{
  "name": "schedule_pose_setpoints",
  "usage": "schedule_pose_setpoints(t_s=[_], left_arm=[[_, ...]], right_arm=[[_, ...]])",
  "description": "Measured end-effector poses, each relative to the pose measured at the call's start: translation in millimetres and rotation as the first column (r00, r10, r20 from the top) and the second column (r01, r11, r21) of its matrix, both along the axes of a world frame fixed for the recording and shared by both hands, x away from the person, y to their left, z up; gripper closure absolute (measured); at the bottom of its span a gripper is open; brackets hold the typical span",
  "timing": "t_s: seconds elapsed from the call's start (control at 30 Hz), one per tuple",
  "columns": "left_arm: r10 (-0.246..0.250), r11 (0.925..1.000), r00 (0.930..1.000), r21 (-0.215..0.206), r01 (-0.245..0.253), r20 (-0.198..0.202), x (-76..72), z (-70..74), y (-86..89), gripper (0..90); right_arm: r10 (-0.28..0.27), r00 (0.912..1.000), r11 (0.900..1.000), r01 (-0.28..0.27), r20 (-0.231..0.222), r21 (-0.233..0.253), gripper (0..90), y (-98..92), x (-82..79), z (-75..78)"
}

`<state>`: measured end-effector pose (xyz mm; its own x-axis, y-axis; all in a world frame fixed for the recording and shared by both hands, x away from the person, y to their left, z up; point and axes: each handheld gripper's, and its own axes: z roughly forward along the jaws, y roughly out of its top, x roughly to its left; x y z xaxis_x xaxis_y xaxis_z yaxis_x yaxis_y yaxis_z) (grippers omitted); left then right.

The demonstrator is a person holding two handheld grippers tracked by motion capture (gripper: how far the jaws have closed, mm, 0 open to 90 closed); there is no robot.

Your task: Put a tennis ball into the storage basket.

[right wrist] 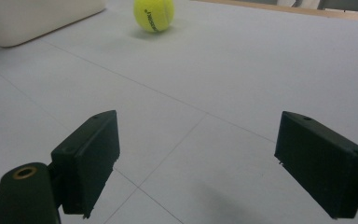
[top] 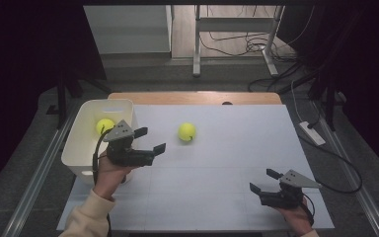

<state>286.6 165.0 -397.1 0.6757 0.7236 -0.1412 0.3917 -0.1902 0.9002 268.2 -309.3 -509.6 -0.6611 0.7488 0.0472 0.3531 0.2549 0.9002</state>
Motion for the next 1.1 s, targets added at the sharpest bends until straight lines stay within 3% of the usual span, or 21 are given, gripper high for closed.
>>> schedule_pose_setpoints(t_s=[0.47,1.1], left_arm=[[-0.027,0.9996,0.9992,-0.007,0.027,-0.030,10.9,-2.8,-14.2,13.6],[-0.047,0.9984,0.9975,0.029,0.048,-0.053,26.1,-4.5,-31.6,12.4]], right_arm=[[-0.004,1.0000,1.000,0.004,0.000,0.017,13.8,-0.3,0.8,0.4],[-0.009,1.0000,1.000,0.009,0.005,0.020,13.8,-0.2,2.3,1.4]])
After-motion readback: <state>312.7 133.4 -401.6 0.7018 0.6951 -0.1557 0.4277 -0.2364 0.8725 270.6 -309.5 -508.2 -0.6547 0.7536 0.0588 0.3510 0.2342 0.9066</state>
